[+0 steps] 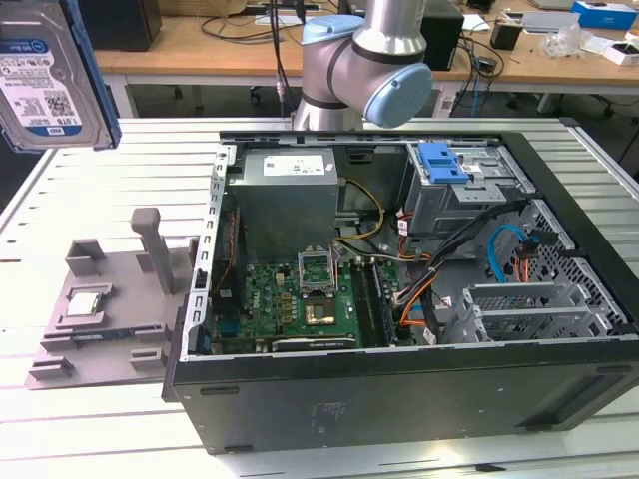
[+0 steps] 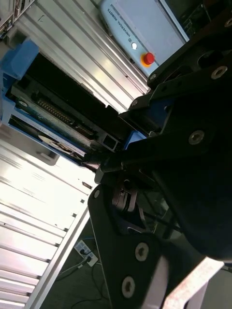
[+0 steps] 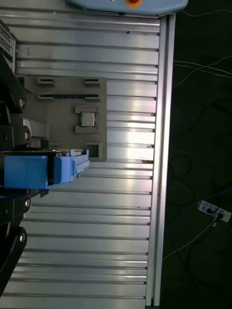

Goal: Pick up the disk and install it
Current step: 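Pick up the disk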

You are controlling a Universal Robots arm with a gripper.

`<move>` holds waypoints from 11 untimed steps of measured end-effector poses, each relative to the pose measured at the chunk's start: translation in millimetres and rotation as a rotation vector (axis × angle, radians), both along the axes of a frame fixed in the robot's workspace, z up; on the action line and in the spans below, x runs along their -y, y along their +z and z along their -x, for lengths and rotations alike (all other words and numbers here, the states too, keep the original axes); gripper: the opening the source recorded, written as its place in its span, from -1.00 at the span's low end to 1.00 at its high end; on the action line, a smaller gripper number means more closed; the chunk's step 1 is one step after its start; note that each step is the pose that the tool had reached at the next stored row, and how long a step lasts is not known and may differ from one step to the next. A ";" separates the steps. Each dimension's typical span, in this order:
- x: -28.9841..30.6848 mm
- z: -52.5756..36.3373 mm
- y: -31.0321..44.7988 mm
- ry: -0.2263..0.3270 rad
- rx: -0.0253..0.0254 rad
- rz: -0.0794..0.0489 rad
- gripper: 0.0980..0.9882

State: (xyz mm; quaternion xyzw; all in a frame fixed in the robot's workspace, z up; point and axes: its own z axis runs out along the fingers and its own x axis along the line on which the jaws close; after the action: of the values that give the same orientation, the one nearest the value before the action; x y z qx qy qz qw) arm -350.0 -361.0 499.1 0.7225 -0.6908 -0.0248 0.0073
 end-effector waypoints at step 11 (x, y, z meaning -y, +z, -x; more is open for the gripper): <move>-1.4 -0.1 31.3 0.000 -0.0001 0.000 -0.39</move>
State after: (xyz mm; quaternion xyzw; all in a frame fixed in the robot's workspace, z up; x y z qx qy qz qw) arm -349.9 -359.6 530.5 0.7225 -0.6908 -0.0248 0.0073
